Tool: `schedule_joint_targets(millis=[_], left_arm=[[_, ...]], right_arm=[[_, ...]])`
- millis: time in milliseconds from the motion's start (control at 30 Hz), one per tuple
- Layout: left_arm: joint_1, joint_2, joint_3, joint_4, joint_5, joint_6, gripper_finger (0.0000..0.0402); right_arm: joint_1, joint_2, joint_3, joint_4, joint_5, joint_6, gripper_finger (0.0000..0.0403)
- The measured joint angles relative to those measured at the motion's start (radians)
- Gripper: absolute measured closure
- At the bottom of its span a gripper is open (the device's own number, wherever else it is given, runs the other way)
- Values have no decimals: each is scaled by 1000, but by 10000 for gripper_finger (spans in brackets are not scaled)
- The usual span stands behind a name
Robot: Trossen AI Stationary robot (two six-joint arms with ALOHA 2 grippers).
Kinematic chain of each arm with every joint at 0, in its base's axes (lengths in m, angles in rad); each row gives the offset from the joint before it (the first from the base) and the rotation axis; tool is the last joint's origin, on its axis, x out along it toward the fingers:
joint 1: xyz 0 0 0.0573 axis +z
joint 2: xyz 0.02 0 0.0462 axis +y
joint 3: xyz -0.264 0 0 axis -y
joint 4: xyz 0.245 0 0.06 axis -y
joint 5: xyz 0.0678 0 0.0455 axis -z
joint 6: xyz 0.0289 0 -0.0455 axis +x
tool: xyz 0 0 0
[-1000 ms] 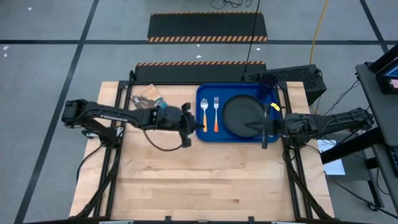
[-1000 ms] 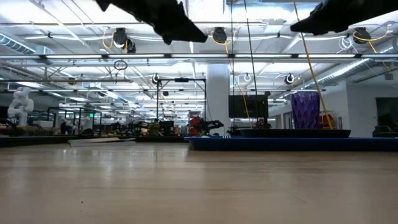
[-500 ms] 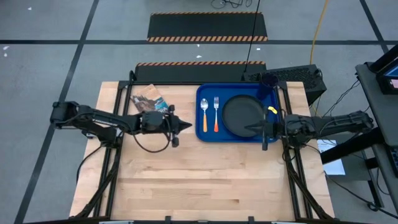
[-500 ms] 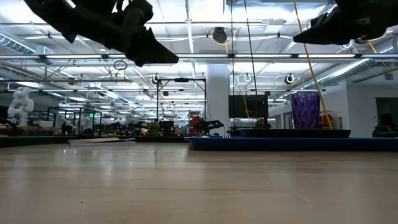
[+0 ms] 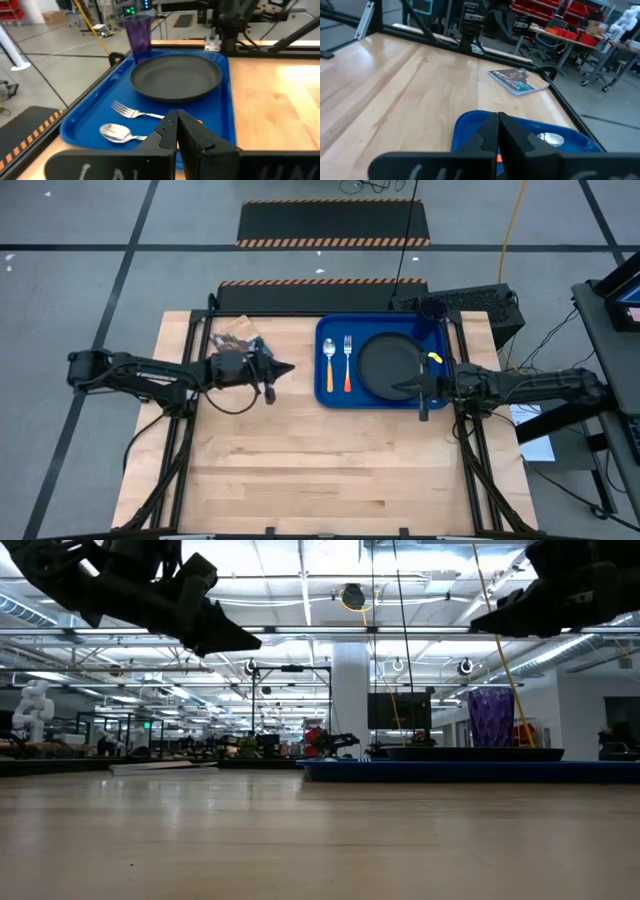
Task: Pick and place plate/cup/fork/spoon on tray
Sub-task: Return to Home Position
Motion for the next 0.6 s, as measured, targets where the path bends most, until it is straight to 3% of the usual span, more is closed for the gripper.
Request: schedule_joint_targets(millis=[300,467,600], left_arm=[[47,-28,-17,8,27,4,392],[66,-28,-17,21,27,0,392],[68,-28,-17,26,41,-17,392]], right_arm=[[-3,-10,-122,171,-2,75,403],[-3,-10,-161,177,-4,156,403],[-3,-12,-175,178,-81,204,403]])
